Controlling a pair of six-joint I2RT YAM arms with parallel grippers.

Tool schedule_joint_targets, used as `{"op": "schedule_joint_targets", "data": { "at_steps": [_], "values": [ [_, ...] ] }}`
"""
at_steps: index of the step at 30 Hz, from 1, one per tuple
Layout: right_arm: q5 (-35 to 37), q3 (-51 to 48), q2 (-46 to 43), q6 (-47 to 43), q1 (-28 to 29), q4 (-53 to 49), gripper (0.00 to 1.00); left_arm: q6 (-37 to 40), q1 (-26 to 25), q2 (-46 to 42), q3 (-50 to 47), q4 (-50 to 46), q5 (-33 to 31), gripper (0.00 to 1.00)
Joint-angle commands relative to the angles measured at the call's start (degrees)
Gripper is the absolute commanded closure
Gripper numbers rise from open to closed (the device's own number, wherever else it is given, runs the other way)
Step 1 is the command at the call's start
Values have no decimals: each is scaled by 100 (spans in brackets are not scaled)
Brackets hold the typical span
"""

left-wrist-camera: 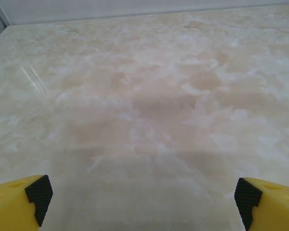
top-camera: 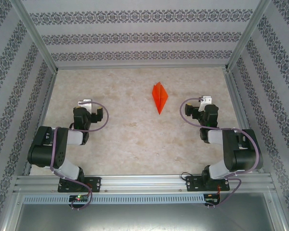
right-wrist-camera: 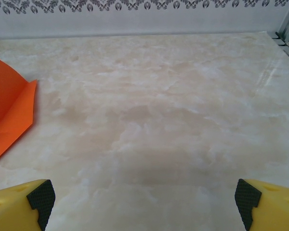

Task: Fold a paper plane with a square sheet of paper (fold left side to right side)
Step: Reset both arms

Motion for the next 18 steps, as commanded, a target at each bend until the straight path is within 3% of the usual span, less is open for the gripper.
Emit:
{"op": "schedule_joint_targets", "data": {
  "at_steps": [1,18],
  "values": [
    [165,-53,-7,-116,76,241,2,-144,98,-13,70,-40,178,0],
    [209,-48,-8,-125,89,228,2,-142,97,-12,68,-28,178,0]
  ]
}}
